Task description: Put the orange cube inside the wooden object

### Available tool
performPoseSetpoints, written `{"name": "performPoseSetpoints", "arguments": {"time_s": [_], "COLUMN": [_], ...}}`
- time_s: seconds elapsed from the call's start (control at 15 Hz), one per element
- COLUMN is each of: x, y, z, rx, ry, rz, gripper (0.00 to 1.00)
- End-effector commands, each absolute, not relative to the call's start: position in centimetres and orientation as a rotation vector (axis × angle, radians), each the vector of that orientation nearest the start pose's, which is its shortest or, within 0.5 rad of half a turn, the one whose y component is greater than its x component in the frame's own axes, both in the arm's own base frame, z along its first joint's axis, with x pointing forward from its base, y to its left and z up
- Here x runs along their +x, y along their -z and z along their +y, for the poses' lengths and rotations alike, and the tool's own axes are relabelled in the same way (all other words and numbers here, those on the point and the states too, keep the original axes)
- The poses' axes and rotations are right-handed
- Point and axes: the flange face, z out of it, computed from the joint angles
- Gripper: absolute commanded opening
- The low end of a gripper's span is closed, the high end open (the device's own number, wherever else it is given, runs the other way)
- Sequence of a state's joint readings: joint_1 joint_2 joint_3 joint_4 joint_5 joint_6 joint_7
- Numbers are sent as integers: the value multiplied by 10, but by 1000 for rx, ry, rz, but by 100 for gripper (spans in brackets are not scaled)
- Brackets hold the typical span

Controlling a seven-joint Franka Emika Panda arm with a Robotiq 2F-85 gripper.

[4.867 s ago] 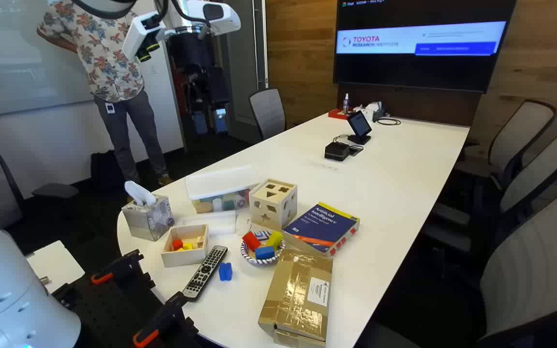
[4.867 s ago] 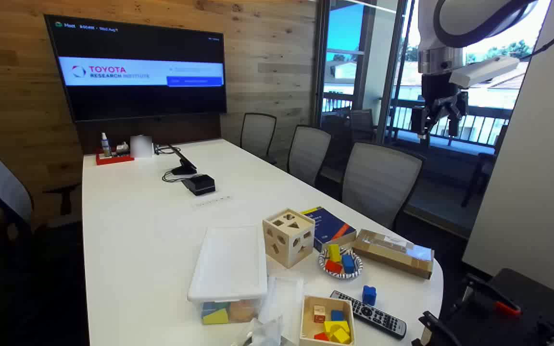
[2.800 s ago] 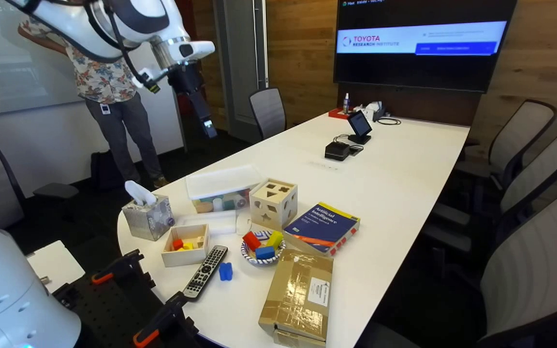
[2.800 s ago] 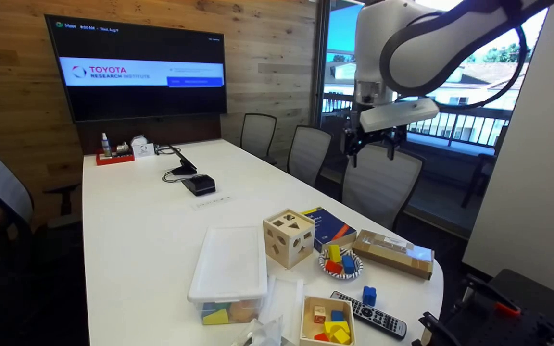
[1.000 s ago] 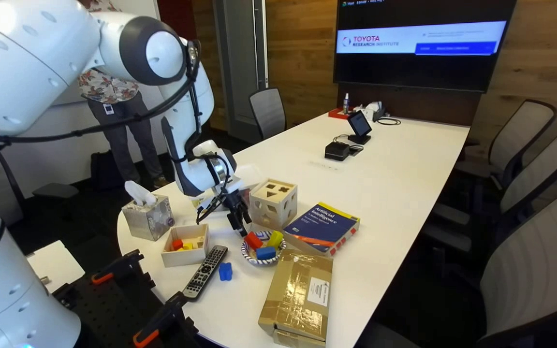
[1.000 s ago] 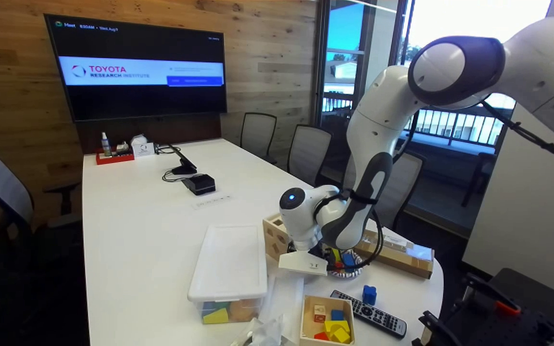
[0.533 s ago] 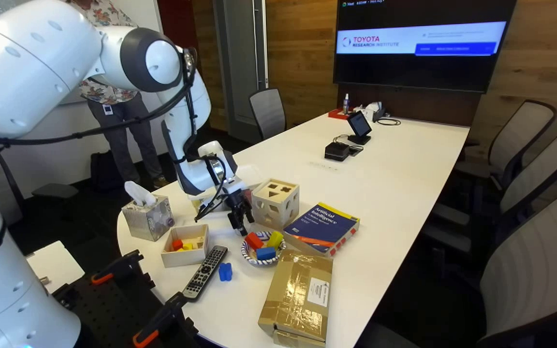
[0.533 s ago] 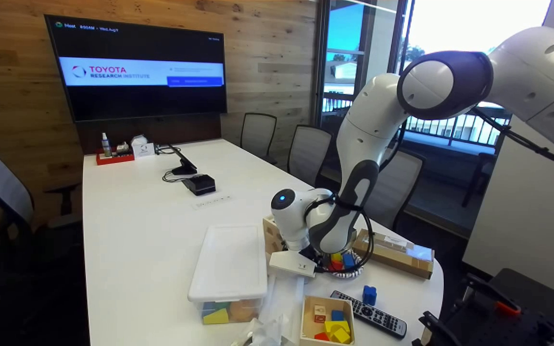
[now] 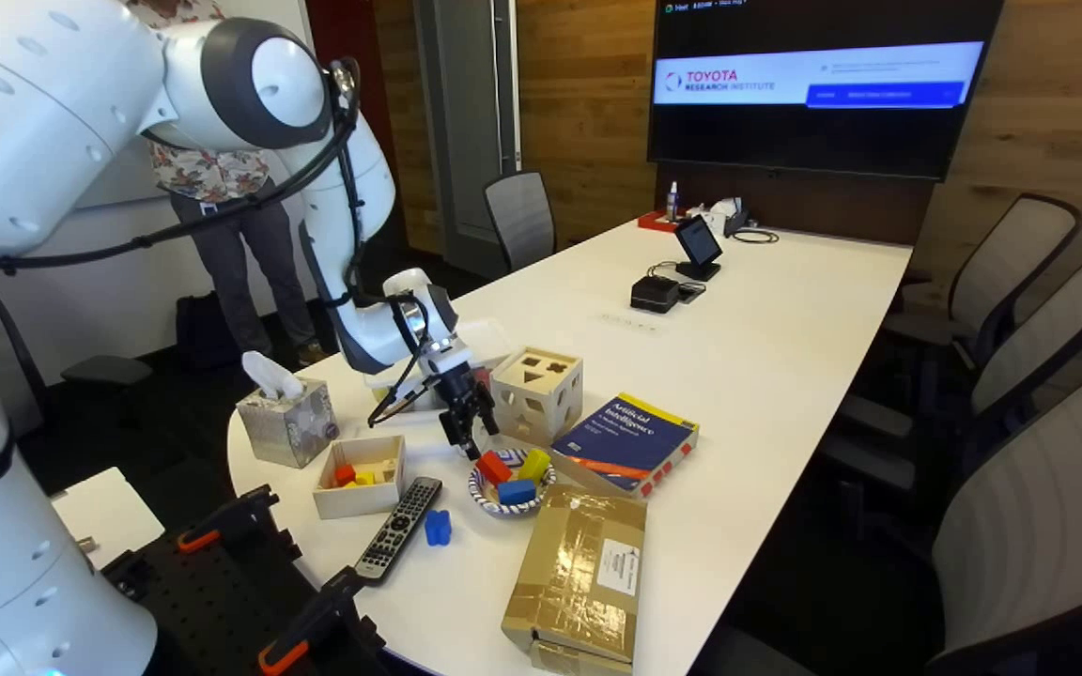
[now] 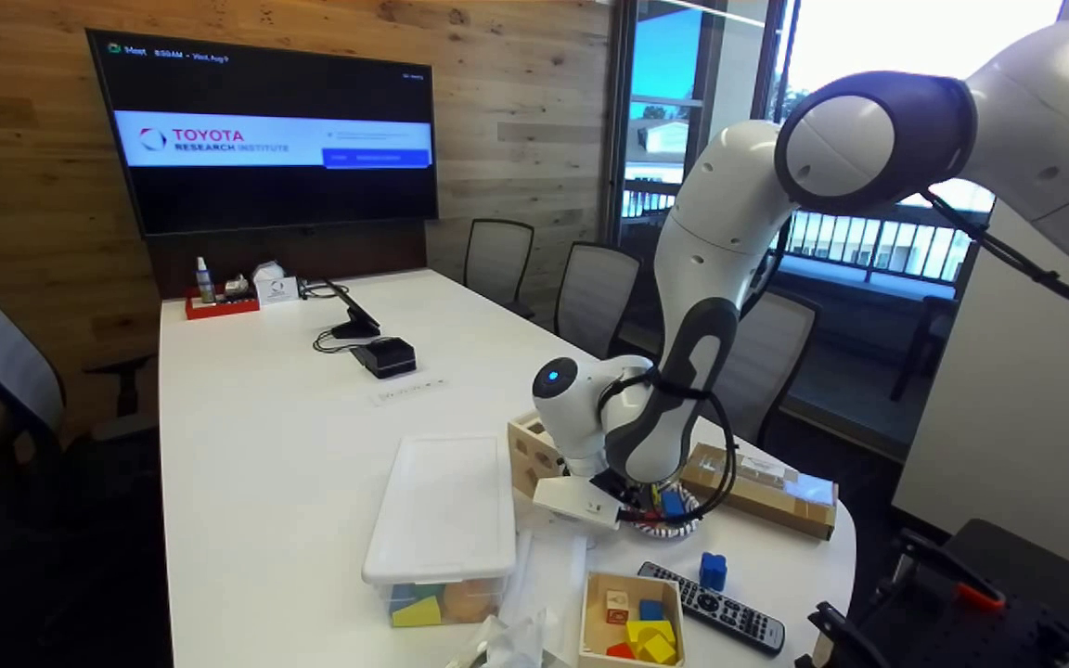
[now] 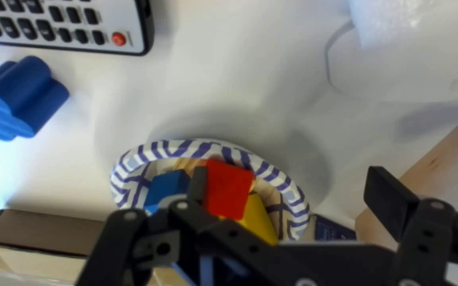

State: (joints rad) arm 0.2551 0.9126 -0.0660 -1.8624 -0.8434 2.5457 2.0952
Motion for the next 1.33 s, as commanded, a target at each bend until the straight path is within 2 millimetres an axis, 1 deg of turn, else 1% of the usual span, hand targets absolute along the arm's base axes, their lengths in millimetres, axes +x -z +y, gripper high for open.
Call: {"name": "performPoseSetpoints", "arguments": {"time_s": [0.0, 0.2, 0.4, 0.87, 1.07, 1.13, 1.27], "x": [541, 533, 528, 531, 531, 531, 531], "y": [-32, -33, -25, -15, -13, -12, -14], "z": [113, 112, 106, 91, 93, 93, 95], "rx": [-2902, -2906, -2903, -2884, -2891, -2893, -2896], "ry": [560, 564, 586, 623, 617, 613, 616], "rz": [1938, 1960, 1993, 2049, 2046, 2046, 2042], "gripper": [100, 100, 100, 100, 100, 99, 100]}}
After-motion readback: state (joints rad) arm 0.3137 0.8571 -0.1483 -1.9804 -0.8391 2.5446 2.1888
